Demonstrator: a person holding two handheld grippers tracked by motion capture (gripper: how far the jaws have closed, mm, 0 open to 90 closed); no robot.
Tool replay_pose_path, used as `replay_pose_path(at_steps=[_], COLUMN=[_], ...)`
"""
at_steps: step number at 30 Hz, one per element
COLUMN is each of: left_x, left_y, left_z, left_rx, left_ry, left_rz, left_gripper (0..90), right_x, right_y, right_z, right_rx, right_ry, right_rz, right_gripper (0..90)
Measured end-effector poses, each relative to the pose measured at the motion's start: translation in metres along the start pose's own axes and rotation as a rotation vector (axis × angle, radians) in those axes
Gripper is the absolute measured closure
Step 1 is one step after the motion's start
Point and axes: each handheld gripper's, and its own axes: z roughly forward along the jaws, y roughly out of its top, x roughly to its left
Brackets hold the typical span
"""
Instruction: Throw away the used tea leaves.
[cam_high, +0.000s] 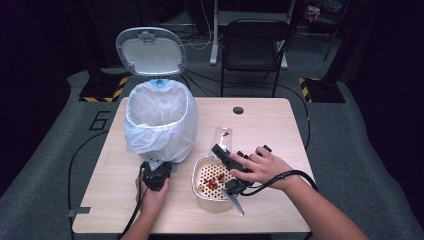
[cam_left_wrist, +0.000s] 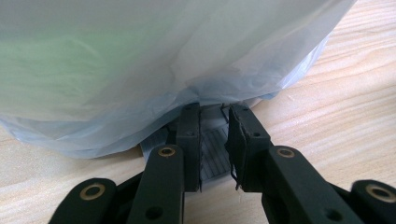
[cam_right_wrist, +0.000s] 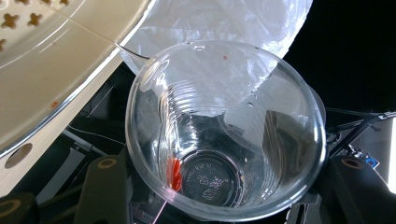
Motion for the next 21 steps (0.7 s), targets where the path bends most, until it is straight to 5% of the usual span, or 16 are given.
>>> replay_pose_path(at_steps=[21], left_x=[0.0008], left_y=[0.0002], left_z=[-0.0003], left_rx=[0.001], left_ry=[0.000], left_rz=[0.013], left_gripper=[74.8], right_x=[-0.0045], right_y=[0.0021], right_z=[-0.0025], right_rx=[-0.012], right_ry=[-0.013], right_rz=[0.004], right_gripper=[39.9])
